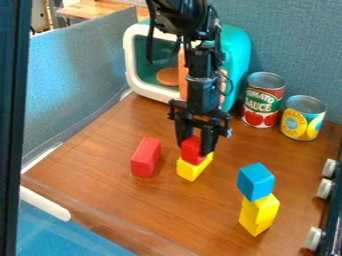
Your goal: Take the red cube off the tower and place it on the yellow rectangular block
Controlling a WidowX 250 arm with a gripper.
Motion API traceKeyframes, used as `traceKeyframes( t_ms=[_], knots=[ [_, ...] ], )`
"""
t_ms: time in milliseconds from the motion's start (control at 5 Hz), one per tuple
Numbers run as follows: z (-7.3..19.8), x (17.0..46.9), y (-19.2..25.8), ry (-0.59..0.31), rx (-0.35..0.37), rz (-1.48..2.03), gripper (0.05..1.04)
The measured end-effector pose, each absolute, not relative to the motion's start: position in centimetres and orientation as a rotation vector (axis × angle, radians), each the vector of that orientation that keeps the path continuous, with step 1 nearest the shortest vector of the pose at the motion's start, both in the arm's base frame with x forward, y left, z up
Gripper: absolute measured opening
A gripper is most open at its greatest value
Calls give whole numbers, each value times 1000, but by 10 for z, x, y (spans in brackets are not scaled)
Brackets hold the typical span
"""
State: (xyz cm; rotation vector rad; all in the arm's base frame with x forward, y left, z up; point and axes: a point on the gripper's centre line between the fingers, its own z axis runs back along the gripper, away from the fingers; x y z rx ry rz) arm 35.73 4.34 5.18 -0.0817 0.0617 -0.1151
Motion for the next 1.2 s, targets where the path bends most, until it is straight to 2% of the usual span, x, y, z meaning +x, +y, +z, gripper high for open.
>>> traceKeyframes(
  t_ms=[400, 1200],
  knots=[
    [51, 367, 42, 51, -69, -117, 585],
    [51, 357, 64, 61, -67, -61, 585]
  ],
)
